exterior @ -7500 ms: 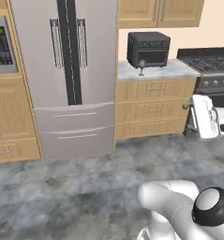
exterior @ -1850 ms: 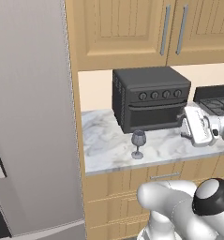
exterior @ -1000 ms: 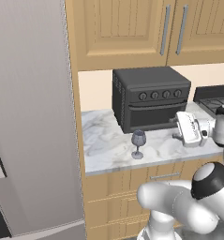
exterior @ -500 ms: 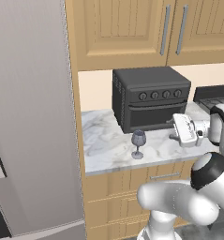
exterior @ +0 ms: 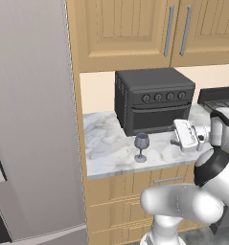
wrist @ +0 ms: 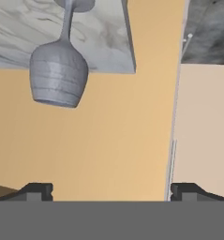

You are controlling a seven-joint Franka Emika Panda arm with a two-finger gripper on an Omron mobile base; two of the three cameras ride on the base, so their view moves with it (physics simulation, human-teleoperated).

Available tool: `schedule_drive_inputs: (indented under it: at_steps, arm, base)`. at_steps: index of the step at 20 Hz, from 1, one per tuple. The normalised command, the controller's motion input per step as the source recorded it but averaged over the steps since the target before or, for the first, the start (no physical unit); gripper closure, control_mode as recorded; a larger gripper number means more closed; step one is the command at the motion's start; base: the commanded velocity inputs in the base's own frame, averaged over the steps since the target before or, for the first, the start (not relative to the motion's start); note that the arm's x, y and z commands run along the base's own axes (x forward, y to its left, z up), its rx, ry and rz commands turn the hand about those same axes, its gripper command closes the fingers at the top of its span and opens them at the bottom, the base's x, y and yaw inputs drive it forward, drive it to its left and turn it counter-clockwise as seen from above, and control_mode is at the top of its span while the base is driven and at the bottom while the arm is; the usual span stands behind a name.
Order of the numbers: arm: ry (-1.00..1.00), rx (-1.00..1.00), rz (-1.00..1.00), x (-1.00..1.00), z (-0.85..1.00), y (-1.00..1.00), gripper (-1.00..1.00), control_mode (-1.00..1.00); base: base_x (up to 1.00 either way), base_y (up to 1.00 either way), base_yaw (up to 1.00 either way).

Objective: Retrieve the wine glasses from the counter and place one next to each plate.

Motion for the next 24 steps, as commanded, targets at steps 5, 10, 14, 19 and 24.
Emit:
schedule_drive_inputs:
  at_steps: [5,10,14,19,24]
  arm:
    - [0.0,0.0,0.0,0.05,-0.2,0.07,-1.0,-1.0]
    - [0.01,0.0,0.0,0.03,-0.14,0.01,-1.0,-1.0]
    - [0.04,0.0,0.0,0.07,-0.16,0.03,-1.0,-1.0]
    - [0.06,0.0,0.0,0.01,-0.13,0.09,-1.0,-1.0]
    - [0.1,0.0,0.0,0.0,-0.09,0.16,-1.0,-1.0]
  base:
    - [0.0,0.0,0.0]
    - [0.0,0.0,0.0]
    - [0.0,0.0,0.0]
    - [0.0,0.0,0.0]
    - [0.0,0.0,0.0]
